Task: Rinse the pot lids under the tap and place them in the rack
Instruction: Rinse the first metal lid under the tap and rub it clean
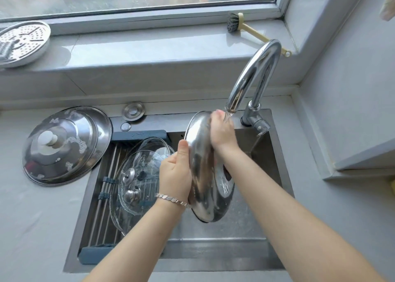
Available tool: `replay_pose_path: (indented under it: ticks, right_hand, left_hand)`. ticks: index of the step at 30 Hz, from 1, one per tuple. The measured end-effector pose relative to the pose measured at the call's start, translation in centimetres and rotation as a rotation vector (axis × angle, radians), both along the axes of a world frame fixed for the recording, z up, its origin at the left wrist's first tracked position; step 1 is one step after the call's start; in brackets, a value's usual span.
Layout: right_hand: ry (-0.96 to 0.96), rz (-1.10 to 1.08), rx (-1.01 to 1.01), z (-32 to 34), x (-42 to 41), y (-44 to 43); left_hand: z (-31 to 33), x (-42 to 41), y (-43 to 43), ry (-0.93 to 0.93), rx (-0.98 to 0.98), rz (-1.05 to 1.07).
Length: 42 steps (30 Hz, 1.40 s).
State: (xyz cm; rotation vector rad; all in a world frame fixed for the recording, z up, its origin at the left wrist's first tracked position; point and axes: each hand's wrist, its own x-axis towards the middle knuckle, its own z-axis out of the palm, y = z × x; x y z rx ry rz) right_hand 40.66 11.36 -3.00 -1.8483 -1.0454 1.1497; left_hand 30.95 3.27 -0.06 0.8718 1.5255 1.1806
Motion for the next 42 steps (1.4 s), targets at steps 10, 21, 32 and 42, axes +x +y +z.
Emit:
replay_pose_path:
  ticks: [10,21,32,42]
  right_hand:
    - [-0.499,0.436,0.719,-3.7,-1.3,-10.7]
    - [-0.647,0.467,0.951,-1.6,-1.4,-9.8]
    - [-0.184,0.551,0.126,-0.7,8.1,-12.2]
    - [-0.609,0.390,0.219,1.7,9.4,-12.2]
  left_hand:
    - [0.7,-1.4,2.7,-0.418,-0.186,0.186]
    - [1.3,-1.4,2.5,-0.583,-0.268,0.256]
    - [3.0,-1.6,0.7,-0.530,-0.393,0.320]
    - [0.9,3.0,-0.3,-0.628,-0.581,0.027]
